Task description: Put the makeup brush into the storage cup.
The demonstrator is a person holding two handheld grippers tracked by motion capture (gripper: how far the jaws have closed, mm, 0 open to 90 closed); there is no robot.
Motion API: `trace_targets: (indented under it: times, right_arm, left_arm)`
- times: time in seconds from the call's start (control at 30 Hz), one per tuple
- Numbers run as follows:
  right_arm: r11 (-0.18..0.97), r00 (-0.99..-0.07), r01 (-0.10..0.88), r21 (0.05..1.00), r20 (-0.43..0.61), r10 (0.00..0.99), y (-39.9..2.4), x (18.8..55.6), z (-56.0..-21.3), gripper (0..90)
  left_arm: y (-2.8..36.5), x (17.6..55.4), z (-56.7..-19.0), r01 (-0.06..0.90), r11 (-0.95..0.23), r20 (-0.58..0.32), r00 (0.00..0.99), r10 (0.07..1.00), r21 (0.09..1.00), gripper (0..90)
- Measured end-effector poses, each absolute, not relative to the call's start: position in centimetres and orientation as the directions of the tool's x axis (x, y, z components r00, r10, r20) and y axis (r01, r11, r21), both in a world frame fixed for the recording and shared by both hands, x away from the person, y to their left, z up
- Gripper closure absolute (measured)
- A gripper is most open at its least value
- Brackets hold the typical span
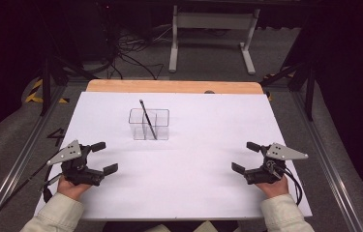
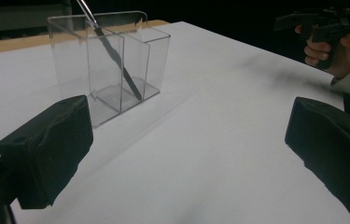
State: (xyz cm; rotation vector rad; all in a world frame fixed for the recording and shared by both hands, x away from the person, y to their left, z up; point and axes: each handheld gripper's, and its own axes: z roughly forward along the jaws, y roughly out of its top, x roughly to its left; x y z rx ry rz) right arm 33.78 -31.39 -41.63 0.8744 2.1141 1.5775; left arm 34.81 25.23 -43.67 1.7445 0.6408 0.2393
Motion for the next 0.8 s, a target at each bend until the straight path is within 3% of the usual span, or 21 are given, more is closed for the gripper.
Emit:
trace_targets:
  times: [0.2,0.5,0.8]
  right_arm:
    - [0.180,-0.734,0.248,0.952,0.063,0.676,-31.6,33.5,-42.3,0.1]
    - [0.192,-0.729,0.236,0.953,0.043,0.683,-31.4,33.4,-43.2,0.1]
    - [0.198,-0.718,0.248,0.948,0.043,0.694,-31.3,33.6,-44.2,0.1]
  left_arm:
    - [25.3,34.4,-44.5,0.289,-0.170,-0.154,0.824,0.546,0.942,0.3]
    - [25.8,34.4,-45.9,0.336,-0.107,-0.219,0.791,0.571,0.936,0.2]
    - [26.0,34.6,-46.3,0.327,-0.126,-0.193,0.782,0.593,0.936,0.3]
